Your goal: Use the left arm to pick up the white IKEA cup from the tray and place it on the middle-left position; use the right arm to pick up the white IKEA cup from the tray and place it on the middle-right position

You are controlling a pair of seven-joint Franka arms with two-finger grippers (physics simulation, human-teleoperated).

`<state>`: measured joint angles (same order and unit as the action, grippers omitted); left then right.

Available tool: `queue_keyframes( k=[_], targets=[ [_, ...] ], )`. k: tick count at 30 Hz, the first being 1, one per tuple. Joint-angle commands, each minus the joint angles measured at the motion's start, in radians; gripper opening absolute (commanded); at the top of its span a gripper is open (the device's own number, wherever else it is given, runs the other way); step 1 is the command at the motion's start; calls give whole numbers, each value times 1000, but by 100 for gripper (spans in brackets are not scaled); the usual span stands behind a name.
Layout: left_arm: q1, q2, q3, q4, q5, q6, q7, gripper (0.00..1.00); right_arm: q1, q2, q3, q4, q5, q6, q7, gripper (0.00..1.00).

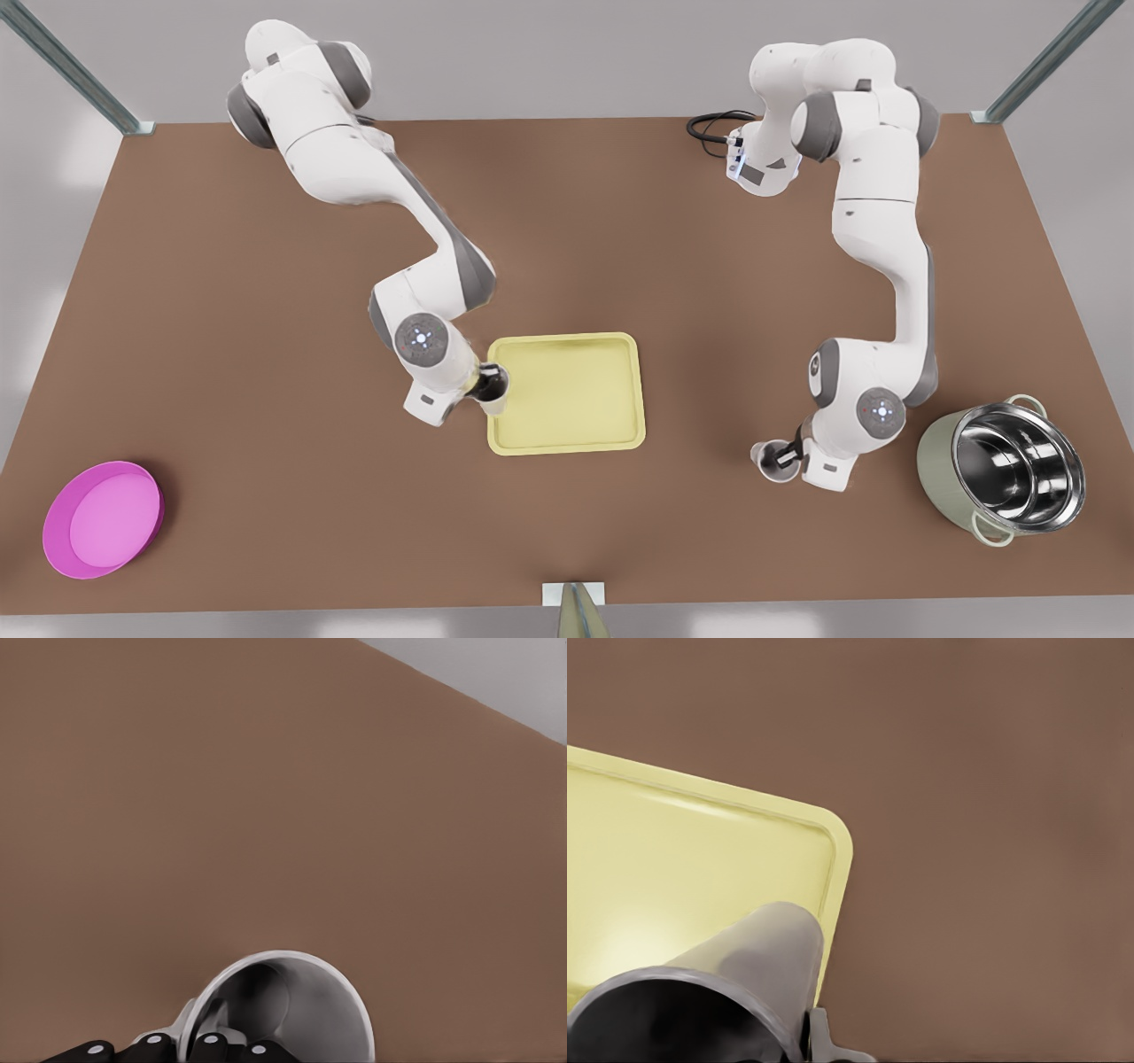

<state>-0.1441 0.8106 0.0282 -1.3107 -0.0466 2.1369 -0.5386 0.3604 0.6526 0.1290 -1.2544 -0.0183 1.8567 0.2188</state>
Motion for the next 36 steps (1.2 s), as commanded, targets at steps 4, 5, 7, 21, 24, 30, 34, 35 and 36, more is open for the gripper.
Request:
queue_keyframes(
  k=[4,5,7,21,24,30,34,35,36],
  targets=[
    [-12,21,-1,-2,-18,113,371,3,-216,-16,-3,10,-37,-152,-395,0],
    [-11,21,-1,-2,-16,115,378,82,-264,-2,-5,16,-37,-149,-463,0],
    [-12,21,-1,-1,-13,113,379,100,-320,27,-5,38,-37,-134,-547,0],
    [-9,22,-1,-16,-9,107,411,100,-428,179,-120,58,-35,48,-842,0],
    [-11,21,-1,-25,-7,112,411,100,-428,211,-131,84,-35,52,-845,0],
    [-8,21,1,-27,-7,107,439,100,-426,217,-131,84,-35,65,-845,0],
    [-5,21,1,-35,-6,106,454,100,-428,236,-131,84,-35,81,-845,0],
    [-5,21,1,-38,-6,106,454,100,-428,237,-131,84,-35,81,-845,0],
    [-5,18,1,-42,-6,106,454,100,-426,237,-131,84,-35,81,-845,0]
  ],
)
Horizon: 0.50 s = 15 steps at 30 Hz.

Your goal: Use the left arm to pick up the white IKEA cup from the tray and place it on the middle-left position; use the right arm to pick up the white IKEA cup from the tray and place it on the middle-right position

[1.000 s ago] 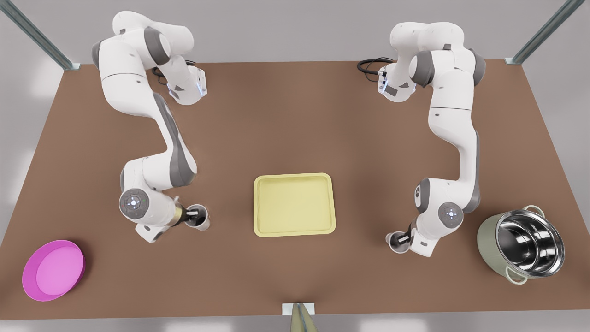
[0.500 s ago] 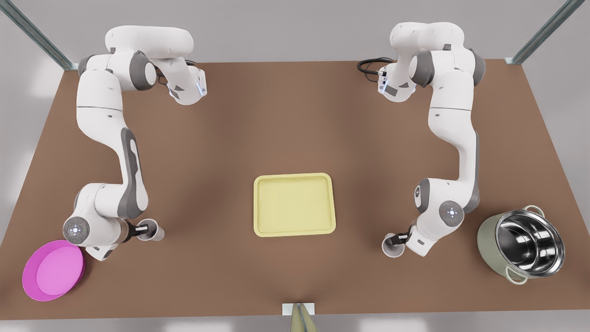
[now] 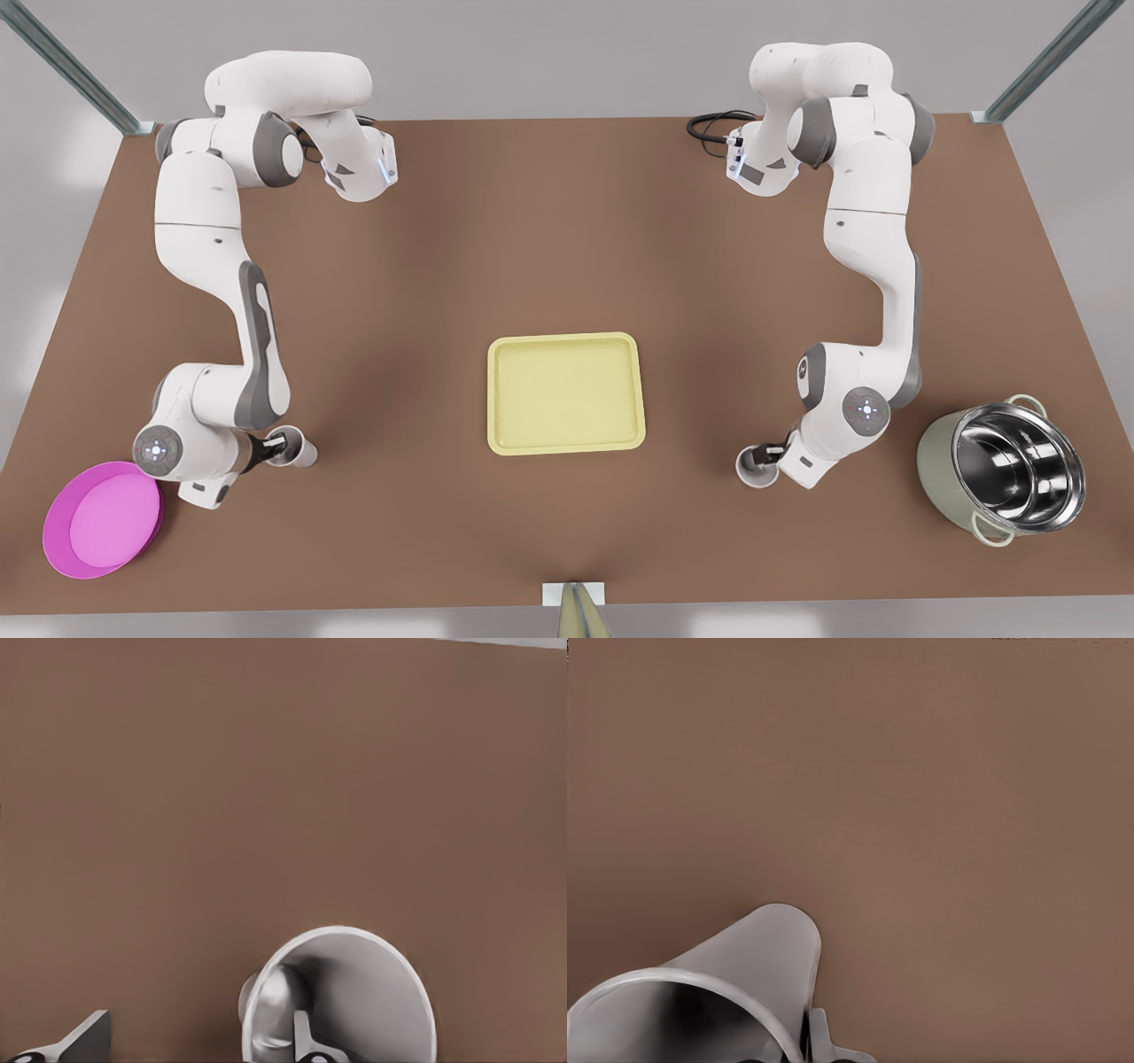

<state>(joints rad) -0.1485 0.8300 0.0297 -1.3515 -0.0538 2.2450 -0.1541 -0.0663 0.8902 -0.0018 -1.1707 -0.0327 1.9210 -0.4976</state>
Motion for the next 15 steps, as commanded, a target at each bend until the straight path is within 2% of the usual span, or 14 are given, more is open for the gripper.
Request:
queue_keyframes(
  k=[1,3,4,6,8,10,11,13,15],
  targets=[
    [0,-5,1,-6,3,-2,70,100,0,-1,0,0,-21,16,-128,0],
    [1,-22,4,-21,3,-5,70,100,0,-1,0,0,-18,16,-113,63],
    [1,-29,6,-26,2,-5,70,100,0,-1,0,0,-16,16,-111,71],
    [1,-35,9,-24,2,-7,77,100,0,-2,0,0,-13,15,-110,78],
    [3,-48,19,-21,3,-15,94,100,0,-1,0,0,-13,15,-111,79],
    [3,-127,38,-11,2,-201,156,100,2,-8,-7,0,-13,1,-119,80],
    [0,-226,36,-8,5,-372,153,100,2,-68,5,0,-13,-26,-119,81],
    [-6,-289,32,55,43,-536,137,100,3,-171,5,0,-13,-160,-121,84],
    [-13,-289,33,75,40,-548,123,100,7,-275,8,0,-13,-256,-114,84]
  ],
)
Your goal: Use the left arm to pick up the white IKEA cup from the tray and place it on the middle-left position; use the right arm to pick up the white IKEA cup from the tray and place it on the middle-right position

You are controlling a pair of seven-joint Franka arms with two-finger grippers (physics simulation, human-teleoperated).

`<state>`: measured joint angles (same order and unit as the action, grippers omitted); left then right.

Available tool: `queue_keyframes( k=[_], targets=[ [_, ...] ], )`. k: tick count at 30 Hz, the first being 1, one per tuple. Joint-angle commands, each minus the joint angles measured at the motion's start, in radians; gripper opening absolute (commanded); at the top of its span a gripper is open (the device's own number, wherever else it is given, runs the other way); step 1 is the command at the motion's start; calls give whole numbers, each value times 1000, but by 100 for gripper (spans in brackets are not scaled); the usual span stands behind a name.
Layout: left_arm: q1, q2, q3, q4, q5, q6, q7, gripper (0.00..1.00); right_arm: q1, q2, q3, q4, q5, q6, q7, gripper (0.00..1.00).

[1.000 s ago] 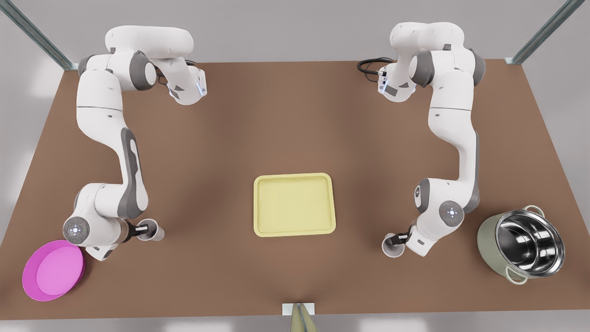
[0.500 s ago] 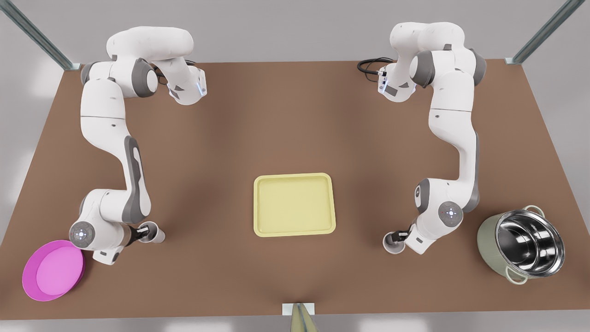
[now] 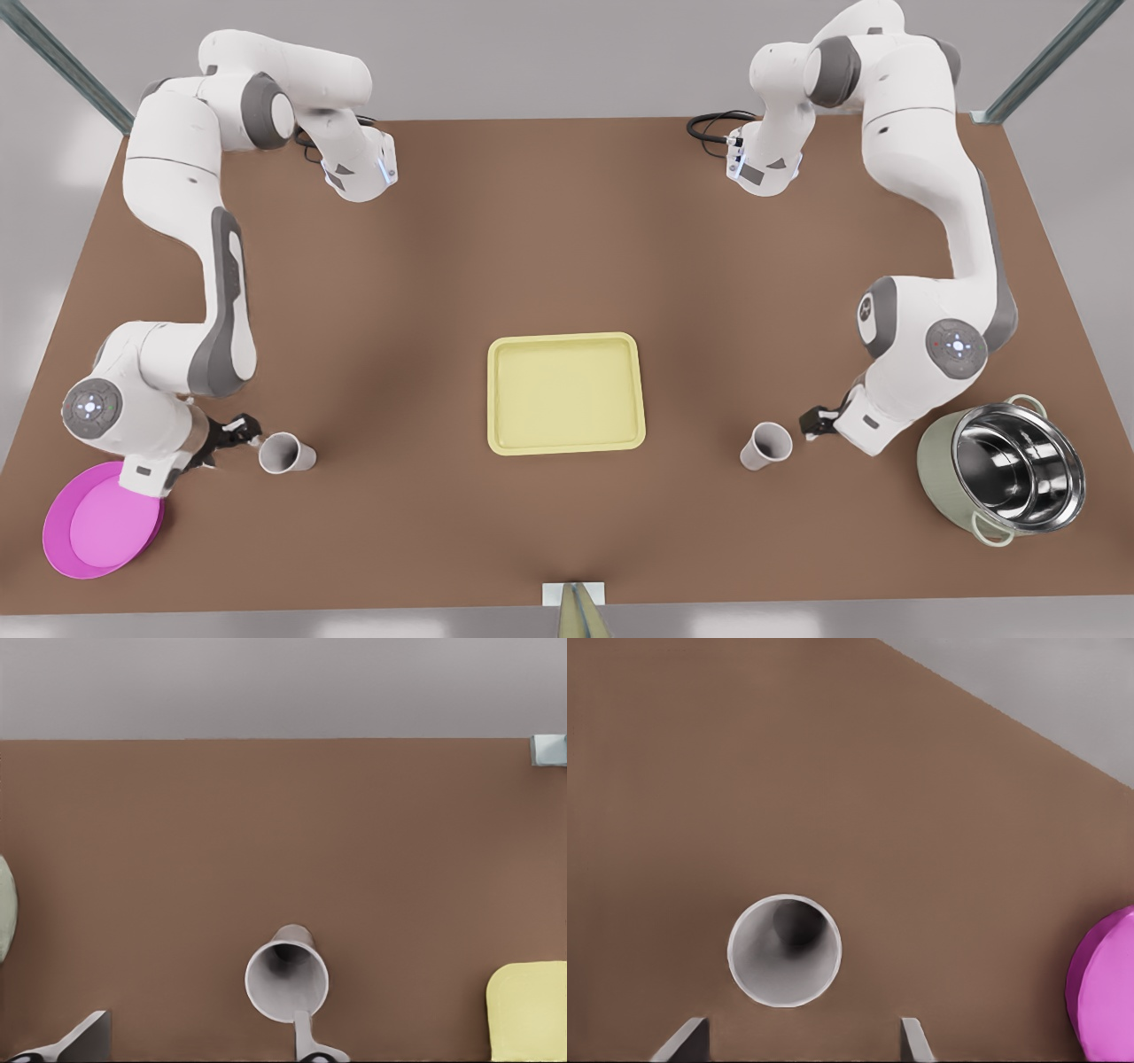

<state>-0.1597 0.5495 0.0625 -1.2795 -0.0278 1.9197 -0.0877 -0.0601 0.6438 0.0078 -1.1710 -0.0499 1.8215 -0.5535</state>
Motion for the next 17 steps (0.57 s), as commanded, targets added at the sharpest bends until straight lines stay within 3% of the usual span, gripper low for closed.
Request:
queue_keyframes(
  k=[1,2,4,6,8,10,17],
  targets=[
    [0,-8,-1,60,6,-258,49,100,2,-98,8,1,5,-194,-34,92],
    [0,-8,0,66,5,-264,49,100,2,-161,11,1,8,-249,90,100],
    [2,-11,5,68,0,-266,52,100,-29,-159,8,1,119,-166,303,100],
    [26,-154,8,22,-50,-337,129,100,-20,-162,15,1,96,-162,400,100],
    [31,-382,7,-336,-38,-62,190,100,75,-194,40,1,68,-241,594,100],
    [32,-370,10,-327,-38,-85,187,100,212,-217,38,-1,5,-248,782,100],
    [29,-333,8,-258,-40,-83,192,100,209,-227,31,-9,5,-265,730,100]
  ],
)
